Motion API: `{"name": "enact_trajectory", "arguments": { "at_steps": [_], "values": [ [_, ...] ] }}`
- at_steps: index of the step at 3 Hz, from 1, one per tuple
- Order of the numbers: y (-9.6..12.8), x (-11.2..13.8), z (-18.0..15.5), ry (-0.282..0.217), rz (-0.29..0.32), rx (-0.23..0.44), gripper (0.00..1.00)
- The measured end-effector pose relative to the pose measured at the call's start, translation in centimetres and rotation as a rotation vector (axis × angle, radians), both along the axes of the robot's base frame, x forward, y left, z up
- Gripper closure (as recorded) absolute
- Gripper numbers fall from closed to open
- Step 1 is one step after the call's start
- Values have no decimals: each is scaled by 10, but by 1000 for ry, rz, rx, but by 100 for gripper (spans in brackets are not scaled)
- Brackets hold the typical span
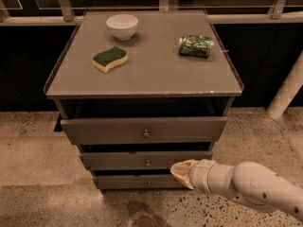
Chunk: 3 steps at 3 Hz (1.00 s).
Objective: Open middle drawer
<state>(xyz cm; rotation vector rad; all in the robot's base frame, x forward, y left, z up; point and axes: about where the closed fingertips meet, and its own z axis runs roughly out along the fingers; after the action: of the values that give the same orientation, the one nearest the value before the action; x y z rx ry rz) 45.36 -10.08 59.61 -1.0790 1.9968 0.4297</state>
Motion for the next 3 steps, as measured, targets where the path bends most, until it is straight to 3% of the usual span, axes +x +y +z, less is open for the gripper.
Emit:
{"name": "enact_trajectory", "arguments": {
  "at_steps": [1,2,3],
  "values": [
    [-1,1,-34,-52,-81,56,100],
    [-24,24,-65,-144,-228,101,100],
    [-42,51,-104,-182,-326,148,100]
  ]
}}
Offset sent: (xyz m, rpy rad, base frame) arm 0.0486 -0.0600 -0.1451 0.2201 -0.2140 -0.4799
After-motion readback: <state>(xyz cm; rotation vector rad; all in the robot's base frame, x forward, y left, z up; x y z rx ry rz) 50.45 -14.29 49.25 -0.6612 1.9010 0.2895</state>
